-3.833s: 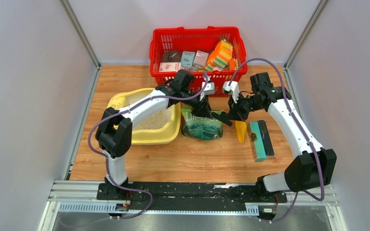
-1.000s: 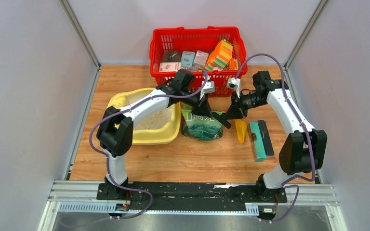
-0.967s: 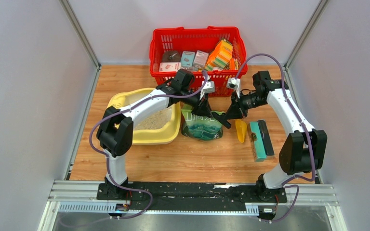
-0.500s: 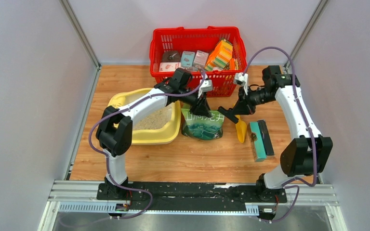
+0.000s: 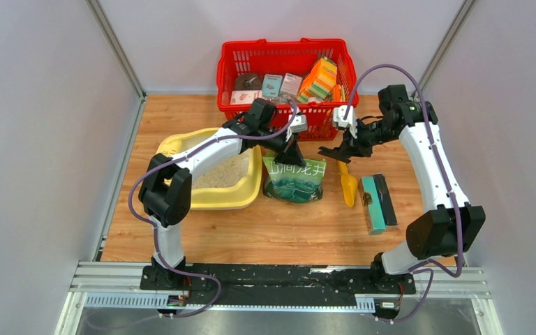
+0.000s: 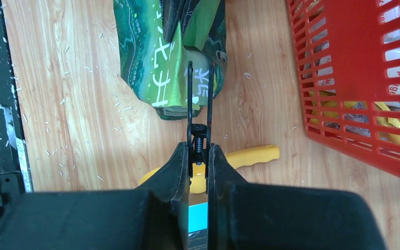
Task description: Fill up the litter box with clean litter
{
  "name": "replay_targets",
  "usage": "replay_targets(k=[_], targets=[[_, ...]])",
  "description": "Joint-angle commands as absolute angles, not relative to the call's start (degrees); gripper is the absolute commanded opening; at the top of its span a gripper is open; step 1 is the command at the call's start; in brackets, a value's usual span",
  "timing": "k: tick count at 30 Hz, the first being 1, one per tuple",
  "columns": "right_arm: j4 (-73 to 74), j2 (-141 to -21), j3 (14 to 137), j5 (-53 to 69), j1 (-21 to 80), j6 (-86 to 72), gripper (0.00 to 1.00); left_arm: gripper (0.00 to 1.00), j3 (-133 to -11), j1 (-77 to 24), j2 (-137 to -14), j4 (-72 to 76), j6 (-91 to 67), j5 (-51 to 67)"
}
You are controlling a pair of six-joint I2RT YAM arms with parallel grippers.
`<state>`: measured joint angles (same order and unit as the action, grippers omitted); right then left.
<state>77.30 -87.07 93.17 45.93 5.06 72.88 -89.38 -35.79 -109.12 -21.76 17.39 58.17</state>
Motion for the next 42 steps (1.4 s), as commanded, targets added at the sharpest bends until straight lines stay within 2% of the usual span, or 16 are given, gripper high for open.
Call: replay_targets(k=[1,7,9,10,13,19,26,31,34,38,39,40,42], targets=[[92.6,-87.0,94.3,42.7,6.7,77.7,0.00,0.00,-88.4,-35.8,-107.1,-17.8,16.7,57.9],[93.9,-86.7,94.4,40.2,7.1,78.0,0.00,0.00,-87.8,-36.0,-106.0,-17.6,17.8,56.9],[91.3,-86.4,94.6,39.7,7.0,72.1,0.00,0.01,-87.9,-36.4,-105.6,-17.1,17.7,57.4],[89.1,-86.0,94.7,39.8,6.6,70.5,0.00,0.10,-87.9,-36.6,-105.6,-16.6,17.4,58.1],[83.1,-85.6,94.7,40.0,5.2,61.9,0.00,0.17,-88.5,-37.8,-105.9,-14.8,18.5,57.9],[80.7,-87.2,96.9,39.0,2.0,52.5,0.00,0.26,-89.5,-41.3,-109.1,-9.0,21.3,55.6],[80.5,-86.4,94.7,39.5,-1.8,49.6,0.00,0.33,-88.9,-44.7,-109.9,-5.9,27.2,49.7],[81.1,-87.2,94.2,42.5,-2.1,51.3,0.00,0.33,-88.5,-45.4,-109.7,-7.7,33.1,47.5],[81.3,-87.3,93.6,43.3,-2.0,52.1,0.00,0.28,-89.4,-45.4,-109.8,-12.1,37.3,48.2],[81.3,-85.8,91.8,42.7,-1.7,52.8,0.00,0.15,-89.6,-45.4,-110.5,-11.5,35.3,50.1],[81.4,-85.5,91.4,42.4,-1.5,53.1,0.00,0.05,-89.7,-45.4,-110.7,-11.0,34.5,51.4],[81.6,-85.2,91.0,42.2,-1.4,53.2,0.00,0.00,-89.7,-45.4,-111.0,-10.0,33.3,51.9],[81.9,-84.1,89.9,42.2,-1.3,54.1,0.00,0.00,-89.8,-45.4,-111.4,-8.9,28.9,53.3]])
